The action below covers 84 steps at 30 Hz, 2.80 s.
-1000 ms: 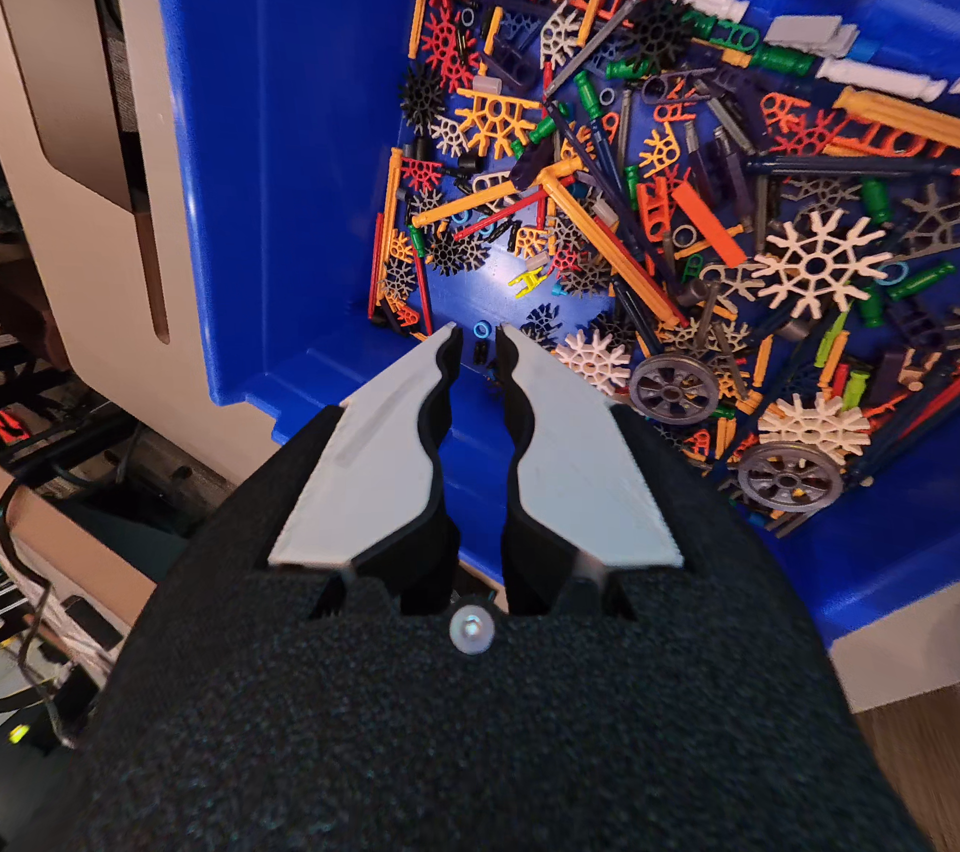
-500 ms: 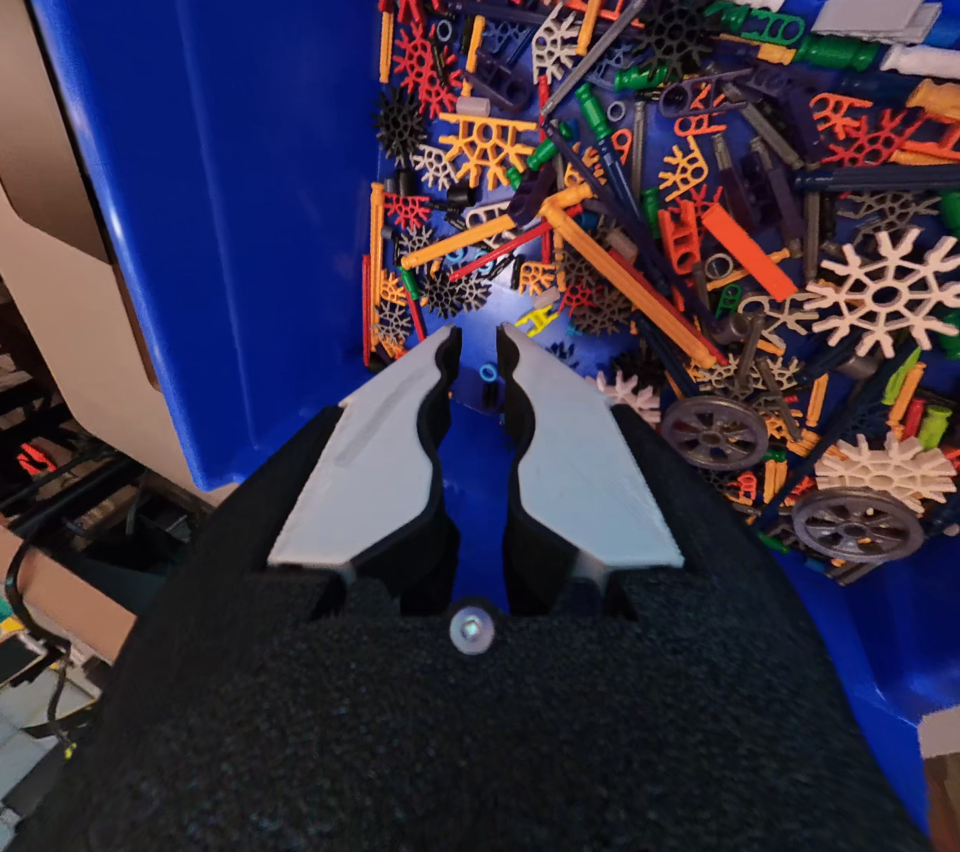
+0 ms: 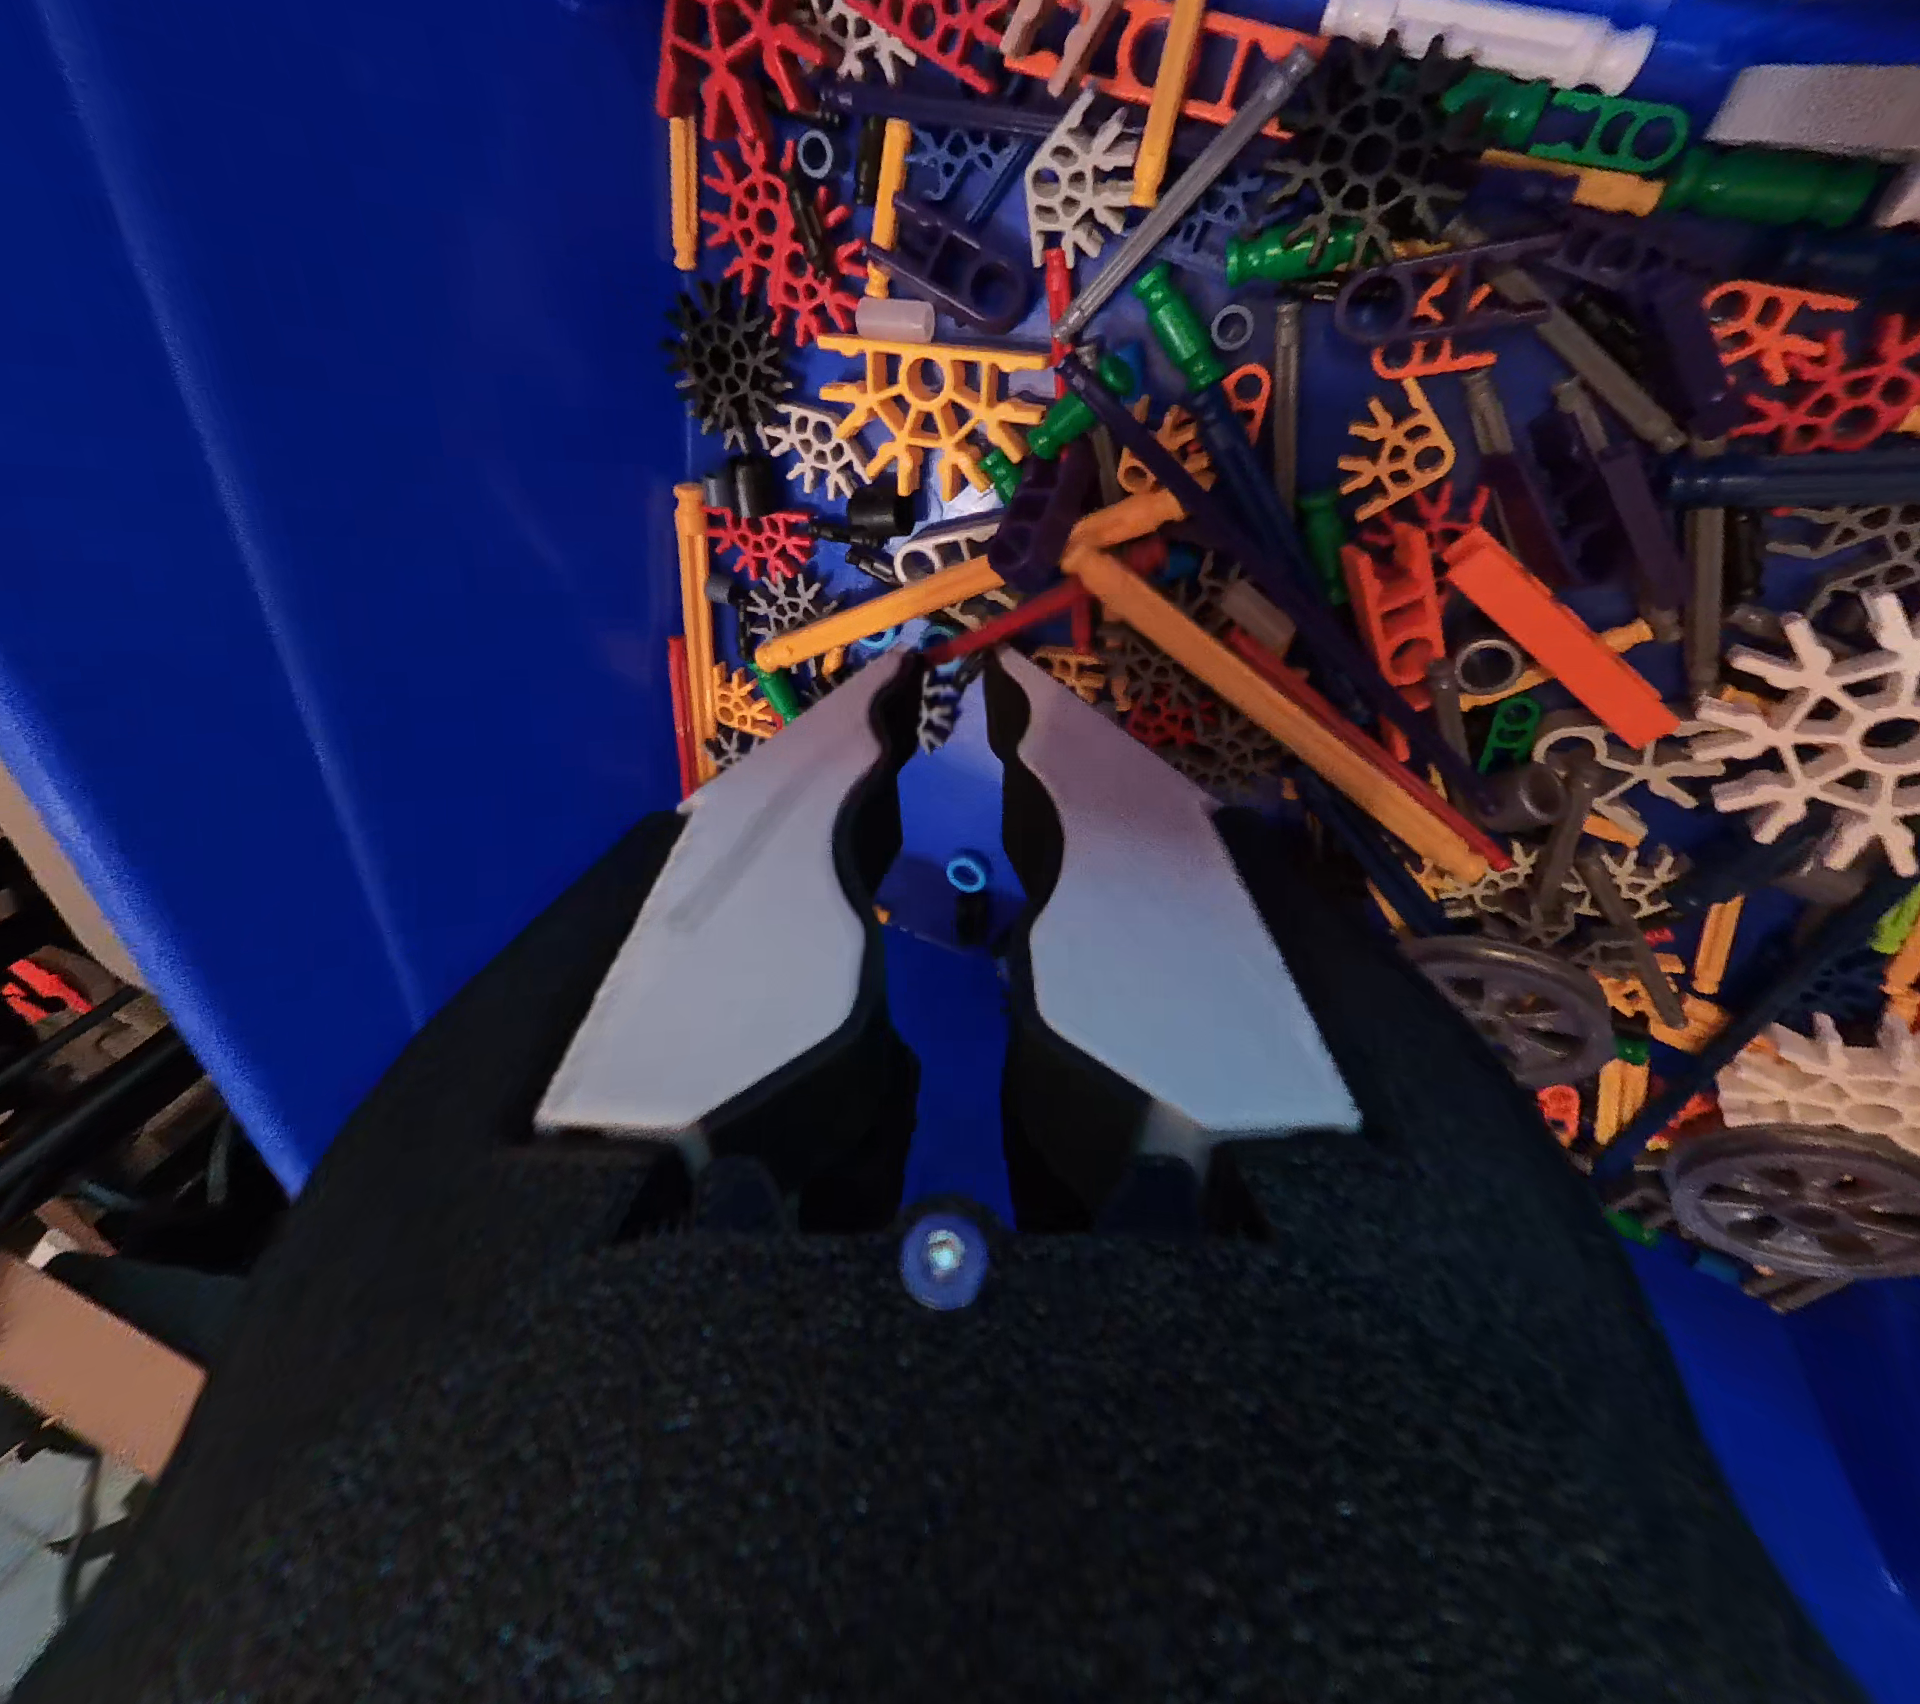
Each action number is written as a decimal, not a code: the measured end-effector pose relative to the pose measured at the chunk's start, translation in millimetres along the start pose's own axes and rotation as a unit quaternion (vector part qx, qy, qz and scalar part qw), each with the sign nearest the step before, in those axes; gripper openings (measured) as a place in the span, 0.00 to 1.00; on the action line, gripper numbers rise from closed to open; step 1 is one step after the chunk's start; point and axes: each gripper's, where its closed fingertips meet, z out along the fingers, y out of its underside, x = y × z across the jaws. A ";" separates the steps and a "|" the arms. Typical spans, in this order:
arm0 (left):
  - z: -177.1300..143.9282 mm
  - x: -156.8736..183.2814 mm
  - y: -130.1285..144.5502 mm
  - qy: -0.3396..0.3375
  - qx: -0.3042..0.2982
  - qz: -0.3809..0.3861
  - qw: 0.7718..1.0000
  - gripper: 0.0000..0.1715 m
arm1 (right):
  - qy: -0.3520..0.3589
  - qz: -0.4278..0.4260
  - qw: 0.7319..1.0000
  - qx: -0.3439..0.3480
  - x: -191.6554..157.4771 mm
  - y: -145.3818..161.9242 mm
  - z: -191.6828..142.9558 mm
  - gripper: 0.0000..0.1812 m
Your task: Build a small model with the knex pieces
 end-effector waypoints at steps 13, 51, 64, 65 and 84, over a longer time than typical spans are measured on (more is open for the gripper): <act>-27.1 51.0 4.5 0.090 0.005 -0.010 0.996 0.00 | -0.001 0.001 1.000 0.000 0.0 -0.1 0.0 0.41; 7.2 -27.4 18.3 -0.006 -0.053 0.002 0.999 0.03 | -0.001 0.001 1.000 0.000 -0.2 0.2 -0.3 0.41; 10.8 -19.3 13.2 0.031 -0.056 0.013 0.998 0.00 | -0.001 0.001 1.000 0.000 -0.2 0.4 -0.3 0.41; 10.7 -19.6 13.4 0.027 -0.056 0.015 0.998 0.00 | 0.000 0.001 1.000 0.000 -0.2 0.4 -0.3 0.41; -46.9 -12.8 -9.2 -0.002 0.022 0.001 1.000 0.00 | -0.001 0.001 1.000 0.000 -0.2 0.2 -0.2 0.41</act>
